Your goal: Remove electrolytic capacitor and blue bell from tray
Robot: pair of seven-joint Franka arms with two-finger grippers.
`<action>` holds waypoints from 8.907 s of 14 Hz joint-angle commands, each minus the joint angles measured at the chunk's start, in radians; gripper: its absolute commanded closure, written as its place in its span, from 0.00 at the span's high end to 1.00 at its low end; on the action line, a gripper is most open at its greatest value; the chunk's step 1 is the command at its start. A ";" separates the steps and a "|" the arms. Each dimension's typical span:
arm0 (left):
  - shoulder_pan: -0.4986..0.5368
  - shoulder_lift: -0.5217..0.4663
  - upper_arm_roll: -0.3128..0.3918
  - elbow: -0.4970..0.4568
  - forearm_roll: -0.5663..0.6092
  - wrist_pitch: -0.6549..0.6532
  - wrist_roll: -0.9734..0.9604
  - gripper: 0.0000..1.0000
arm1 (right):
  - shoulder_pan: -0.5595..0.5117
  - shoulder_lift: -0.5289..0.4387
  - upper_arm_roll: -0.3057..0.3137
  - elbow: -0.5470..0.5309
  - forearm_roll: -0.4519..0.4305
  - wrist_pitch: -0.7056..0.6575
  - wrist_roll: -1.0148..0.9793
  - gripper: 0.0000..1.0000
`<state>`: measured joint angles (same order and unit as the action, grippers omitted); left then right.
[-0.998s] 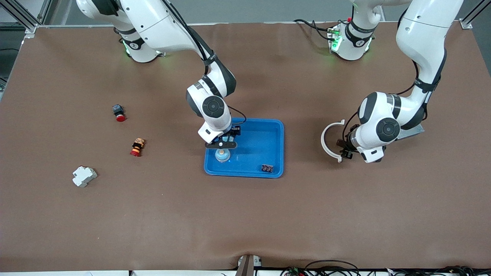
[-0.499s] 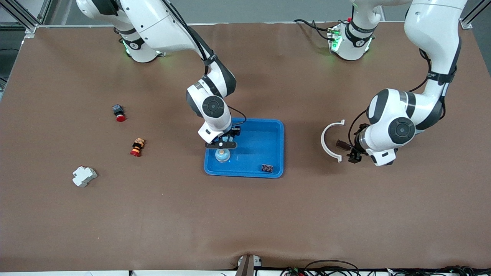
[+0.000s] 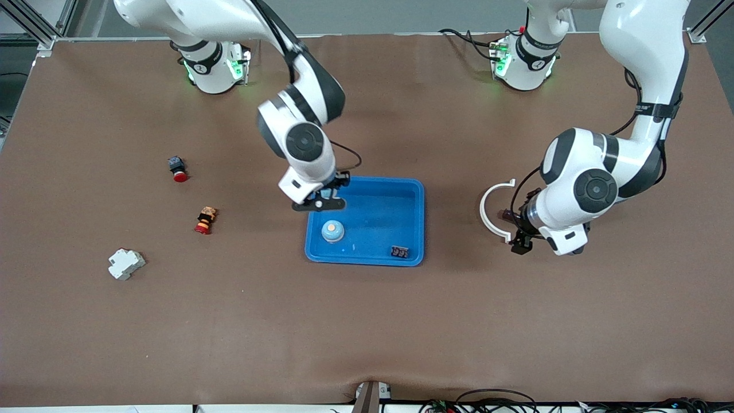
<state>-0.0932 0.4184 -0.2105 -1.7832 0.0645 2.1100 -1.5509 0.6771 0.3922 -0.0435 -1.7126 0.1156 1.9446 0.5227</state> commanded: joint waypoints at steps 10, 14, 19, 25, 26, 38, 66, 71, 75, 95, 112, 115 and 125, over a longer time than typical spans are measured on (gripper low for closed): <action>-0.242 0.272 0.010 0.321 -0.003 0.005 -0.334 1.00 | -0.586 -0.489 0.010 -0.392 -0.074 -0.102 -0.804 0.20; -0.310 0.296 0.013 0.335 0.000 0.076 -0.391 1.00 | -0.741 -0.454 0.010 -0.462 -0.083 0.072 -1.048 0.20; -0.375 0.344 0.040 0.335 0.000 0.209 -0.488 1.00 | -0.760 -0.304 0.010 -0.507 -0.131 0.296 -1.069 0.19; -0.442 0.385 0.092 0.335 0.000 0.252 -0.518 1.00 | -0.768 -0.086 0.010 -0.388 -0.166 0.355 -1.067 0.19; -0.444 0.390 0.094 0.335 0.000 0.255 -0.520 1.00 | -0.780 -0.041 0.010 -0.375 -0.166 0.397 -1.069 0.19; -0.464 0.444 0.095 0.335 0.001 0.328 -0.520 1.00 | -0.778 0.103 0.016 -0.345 -0.151 0.471 -1.060 0.21; -0.334 0.179 0.092 0.230 0.124 -0.022 -0.376 0.00 | -0.665 -0.004 0.022 -0.148 -0.053 0.034 -0.692 1.00; -0.102 0.008 0.083 0.000 0.123 -0.019 -0.034 0.00 | -0.525 -0.046 0.025 -0.137 -0.050 0.028 -0.307 1.00; 0.073 -0.021 0.082 -0.056 0.114 -0.019 0.219 0.00 | -0.418 -0.038 0.030 -0.087 0.027 0.033 -0.089 1.00; 0.385 0.131 0.077 -0.107 0.077 0.131 0.736 0.34 | -0.114 0.307 0.028 0.317 0.018 0.138 0.087 1.00; 0.362 0.106 0.049 -0.007 0.058 0.117 0.744 1.00 | -0.047 0.412 0.027 0.307 -0.039 0.249 0.011 1.00; 0.353 0.077 0.030 0.046 0.061 0.095 0.793 1.00 | -0.048 0.422 0.027 0.304 -0.045 0.261 0.010 1.00; 0.349 -0.073 -0.038 0.307 0.052 -0.237 1.147 1.00 | -0.045 0.464 0.027 0.295 -0.039 0.298 0.014 1.00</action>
<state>0.2527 0.3893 -0.2461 -1.4807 0.1278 1.9290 -0.4712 0.6268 0.8443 -0.0138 -1.4309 0.0797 2.2394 0.5381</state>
